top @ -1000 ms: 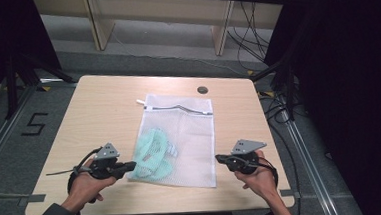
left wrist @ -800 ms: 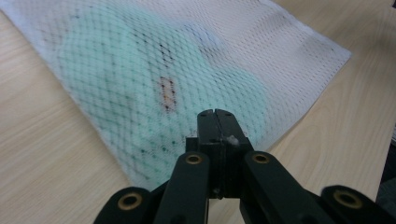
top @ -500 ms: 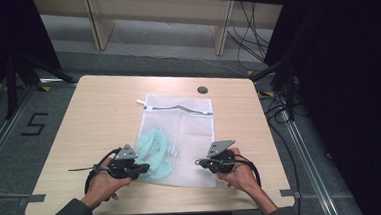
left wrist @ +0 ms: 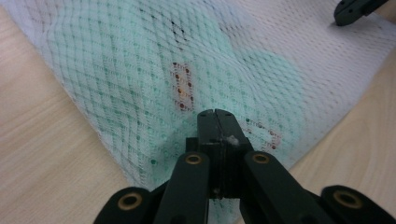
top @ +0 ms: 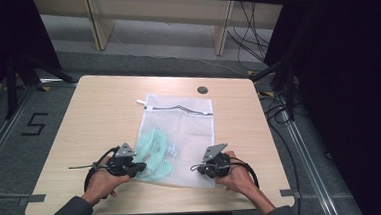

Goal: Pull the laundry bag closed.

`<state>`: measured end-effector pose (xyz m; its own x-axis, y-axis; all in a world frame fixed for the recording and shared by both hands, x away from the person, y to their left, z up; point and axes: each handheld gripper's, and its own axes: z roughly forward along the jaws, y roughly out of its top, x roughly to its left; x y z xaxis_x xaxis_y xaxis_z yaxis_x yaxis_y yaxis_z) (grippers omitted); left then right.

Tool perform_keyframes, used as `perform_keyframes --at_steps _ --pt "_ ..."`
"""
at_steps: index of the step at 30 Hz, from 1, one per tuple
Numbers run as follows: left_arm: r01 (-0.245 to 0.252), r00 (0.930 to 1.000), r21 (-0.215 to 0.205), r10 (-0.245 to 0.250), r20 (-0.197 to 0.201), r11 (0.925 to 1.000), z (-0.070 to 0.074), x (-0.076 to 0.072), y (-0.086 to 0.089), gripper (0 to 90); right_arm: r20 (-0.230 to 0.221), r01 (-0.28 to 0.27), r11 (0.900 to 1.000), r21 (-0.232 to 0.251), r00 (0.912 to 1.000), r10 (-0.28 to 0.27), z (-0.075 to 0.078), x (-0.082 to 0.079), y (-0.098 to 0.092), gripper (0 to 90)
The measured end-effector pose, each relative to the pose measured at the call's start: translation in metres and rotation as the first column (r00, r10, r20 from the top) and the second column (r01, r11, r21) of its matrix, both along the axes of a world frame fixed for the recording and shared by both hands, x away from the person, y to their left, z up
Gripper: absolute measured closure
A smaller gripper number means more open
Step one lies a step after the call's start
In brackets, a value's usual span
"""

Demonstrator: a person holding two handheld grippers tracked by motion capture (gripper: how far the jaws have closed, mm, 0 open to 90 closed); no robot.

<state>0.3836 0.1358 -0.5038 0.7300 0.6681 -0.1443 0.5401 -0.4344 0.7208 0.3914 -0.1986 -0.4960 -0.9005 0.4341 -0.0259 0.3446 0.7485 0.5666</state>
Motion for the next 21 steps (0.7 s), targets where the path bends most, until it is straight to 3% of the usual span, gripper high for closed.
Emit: perform_keyframes --at_steps 4,6,9,14,20,21 --pt "-0.007 0.9999 0.013 0.007 0.008 0.9999 -0.002 0.01 0.003 89.7 0.018 -0.044 0.999 -0.01 0.9989 0.044 0.001 -0.003 0.005 90.0" --pt "-0.033 0.9995 0.004 0.033 -0.002 0.9995 -0.003 0.014 0.004 89.7 -0.002 -0.051 0.999 0.0 0.9987 0.051 0.0 -0.005 0.007 90.0" --pt "-0.032 0.9995 0.017 0.032 0.004 0.9993 -0.003 0.021 0.007 89.7 0.008 -0.069 0.998 -0.012 0.9976 0.069 0.001 -0.01 0.013 90.0" --pt "-0.062 0.998 -0.003 0.062 -0.011 0.9981 -0.004 0.032 0.011 89.7 0.008 -0.099 0.995 -0.01 0.995 0.099 0.0 -0.016 0.028 90.0" --pt "-0.088 0.9961 0.003 0.088 -0.007 0.9961 -0.004 0.044 0.018 89.7 -0.002 -0.125 0.992 0.005 0.9921 0.125 -0.001 -0.021 0.047 90.0" --pt "-0.086 0.9962 0.008 0.086 -0.014 0.9963 -0.004 0.045 0.019 89.7 -0.029 -0.105 0.994 0.013 0.994 0.106 -0.001 -0.023 0.051 90.0"
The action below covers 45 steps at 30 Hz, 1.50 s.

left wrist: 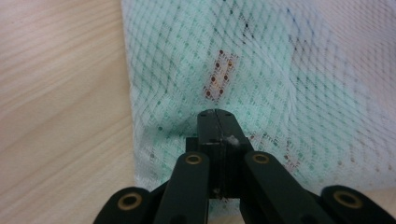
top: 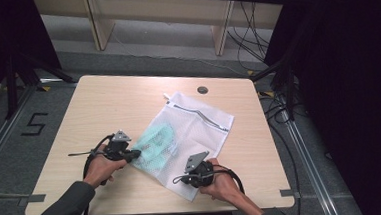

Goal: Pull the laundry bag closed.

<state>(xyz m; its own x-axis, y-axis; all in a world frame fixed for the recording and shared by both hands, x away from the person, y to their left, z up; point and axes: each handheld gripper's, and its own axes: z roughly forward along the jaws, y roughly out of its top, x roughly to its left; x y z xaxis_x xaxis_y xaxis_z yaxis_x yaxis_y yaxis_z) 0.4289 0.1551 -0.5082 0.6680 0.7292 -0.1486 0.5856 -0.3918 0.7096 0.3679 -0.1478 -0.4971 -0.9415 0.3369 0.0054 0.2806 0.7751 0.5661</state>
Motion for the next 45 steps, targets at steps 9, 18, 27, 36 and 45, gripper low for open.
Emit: perform_keyframes --at_steps 9,18,27,36,45 --pt "-0.028 0.9995 0.004 0.028 -0.012 0.9996 -0.001 0.015 0.009 89.6 -0.013 -0.079 0.996 0.03 0.9968 0.079 -0.002 -0.005 0.033 90.0" --pt "-0.039 0.9991 0.015 0.04 -0.014 0.9991 0.0 0.041 0.008 89.6 -0.008 -0.127 0.99 0.057 0.9918 0.128 -0.005 -0.008 0.063 90.0" --pt "-0.025 0.9975 -0.023 0.026 0.066 0.9994 0.021 0.033 0.007 89.6 0.032 -0.026 0.982 0.186 0.9993 0.02 0.027 0.01 0.035 90.0" --pt "0.163 0.9865 -0.014 -0.163 0.016 0.9865 0.013 -0.032 -0.032 89.5 0.092 0.19 0.978 0.086 0.9761 -0.197 0.025 0.038 -0.058 90.0" --pt "0.217 0.9761 0.056 -0.217 -0.02 0.9745 -0.001 -0.037 -0.046 89.3 0.067 0.258 0.966 0.007 0.9638 -0.258 0.013 0.052 -0.079 90.0"
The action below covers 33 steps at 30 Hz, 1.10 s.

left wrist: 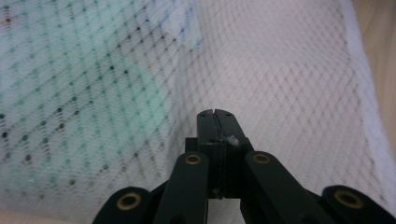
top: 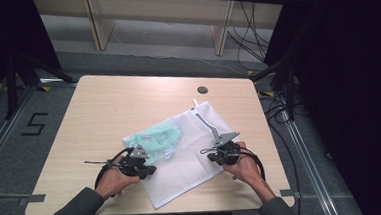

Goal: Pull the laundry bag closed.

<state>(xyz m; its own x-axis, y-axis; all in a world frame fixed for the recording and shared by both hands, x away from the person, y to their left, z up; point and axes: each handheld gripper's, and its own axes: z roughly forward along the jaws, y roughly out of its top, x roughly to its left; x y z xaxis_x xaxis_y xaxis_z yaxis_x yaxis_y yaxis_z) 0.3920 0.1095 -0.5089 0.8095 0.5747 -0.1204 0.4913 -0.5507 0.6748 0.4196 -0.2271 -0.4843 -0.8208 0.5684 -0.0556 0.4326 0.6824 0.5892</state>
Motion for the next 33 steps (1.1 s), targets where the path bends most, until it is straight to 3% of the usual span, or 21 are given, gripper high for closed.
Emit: perform_keyframes --at_steps 1,3,4,5,7,16,17,20,26,33 --pt "-0.022 0.9997 -0.016 0.022 -0.009 0.9996 -0.001 0.001 0.002 89.4 -0.014 -0.01 1.0 -0.01 0.9998 0.01 -0.003 0.0 0.002 90.0" --pt "-0.023 0.9997 0.005 0.024 -0.008 0.9997 0.0 0.005 0.007 89.5 -0.028 -0.022 0.999 -0.032 0.9994 0.021 -0.008 -0.001 0.006 90.0" --pt "-0.043 0.999 -0.023 0.042 -0.011 0.9988 -0.001 0.007 0.008 89.5 -0.036 -0.036 0.998 -0.046 0.9988 0.034 -0.008 0.0 0.007 90.0" --pt "-0.041 0.9989 -0.016 0.041 -0.022 0.999 -0.001 0.008 0.011 89.5 -0.017 -0.046 0.997 -0.054 0.9988 0.045 -0.009 -0.001 0.009 90.0" --pt "-0.055 0.9983 -0.009 0.055 -0.019 0.9985 -0.001 0.011 0.015 89.6 -0.039 -0.042 0.998 -0.054 0.9985 0.04 -0.008 -0.004 0.012 90.0" --pt "-0.123 0.9921 0.001 0.123 -0.022 0.9924 0.0 0.027 0.037 89.6 -0.037 -0.115 0.993 -0.03 0.9928 0.114 -0.01 -0.02 0.033 90.0" --pt "-0.113 0.9934 0.009 0.113 -0.019 0.9936 0.001 0.03 0.042 89.7 -0.036 -0.127 0.991 -0.027 0.9914 0.126 -0.01 -0.021 0.035 90.0" --pt "-0.147 0.9887 -0.001 0.147 -0.032 0.9892 0.0 0.035 0.049 89.7 -0.04 -0.178 0.984 -0.021 0.9833 0.177 -0.011 -0.026 0.047 90.0" --pt "-0.179 0.9837 0.016 0.179 -0.013 0.9837 0.001 0.044 0.06 89.7 -0.049 -0.203 0.979 -0.002 0.978 0.203 -0.012 -0.027 0.064 90.0" --pt "-0.204 0.9786 0.02 0.204 -0.024 0.9788 0.001 0.046 0.068 89.7 -0.054 -0.233 0.972 0.006 0.9709 0.233 -0.013 -0.026 0.082 90.0"
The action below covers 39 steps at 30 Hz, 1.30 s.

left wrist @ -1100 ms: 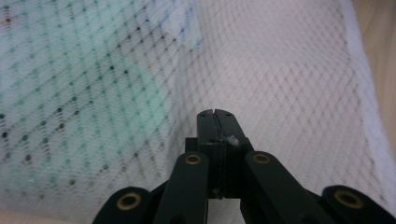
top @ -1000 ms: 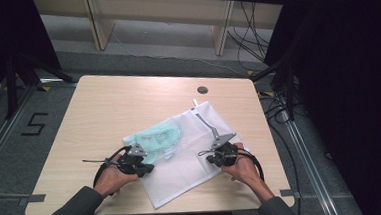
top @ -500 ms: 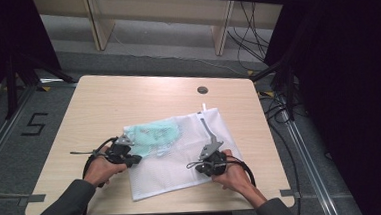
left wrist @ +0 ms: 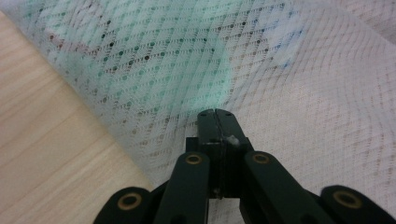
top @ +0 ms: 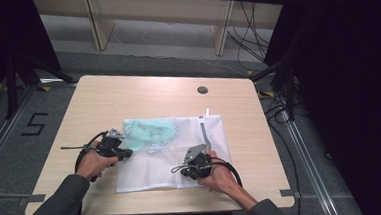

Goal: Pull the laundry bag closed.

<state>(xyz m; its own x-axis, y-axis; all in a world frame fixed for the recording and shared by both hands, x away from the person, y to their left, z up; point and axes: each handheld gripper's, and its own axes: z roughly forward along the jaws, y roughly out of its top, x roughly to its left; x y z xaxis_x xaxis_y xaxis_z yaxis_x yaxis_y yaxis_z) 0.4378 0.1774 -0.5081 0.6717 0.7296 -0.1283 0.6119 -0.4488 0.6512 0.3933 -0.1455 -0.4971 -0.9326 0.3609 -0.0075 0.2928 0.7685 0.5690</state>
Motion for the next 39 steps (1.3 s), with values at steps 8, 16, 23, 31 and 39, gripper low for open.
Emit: perform_keyframes --at_steps 8,16,23,31,39 --pt "0.007 0.9999 0.006 -0.007 -0.015 1.0 0.001 -0.005 0.011 89.7 -0.005 -0.006 1.0 0.003 1.0 0.006 0.0 -0.002 0.0 90.0" --pt "0.012 0.9999 0.03 -0.011 -0.009 0.9995 0.002 -0.006 0.012 89.5 -0.02 0.005 0.997 0.073 0.9998 -0.003 0.01 0.002 -0.011 87.2" --pt "0.078 0.9957 -0.009 -0.077 0.051 0.9969 0.016 -0.021 -0.013 83.1 0.01 0.063 0.992 0.113 0.9979 -0.064 0.03 0.006 -0.06 78.8" --pt "0.259 0.9653 -0.058 -0.257 0.048 0.9641 0.023 -0.047 -0.069 71.2 -0.026 0.034 0.997 0.072 0.9992 -0.032 0.028 -0.004 -0.097 69.9" --pt "0.336 0.9418 -0.09 -0.335 0.026 0.9375 0.02 -0.061 -0.096 64.8 -0.049 -0.021 0.999 0.044 0.9986 0.023 0.018 0.001 -0.093 60.6"
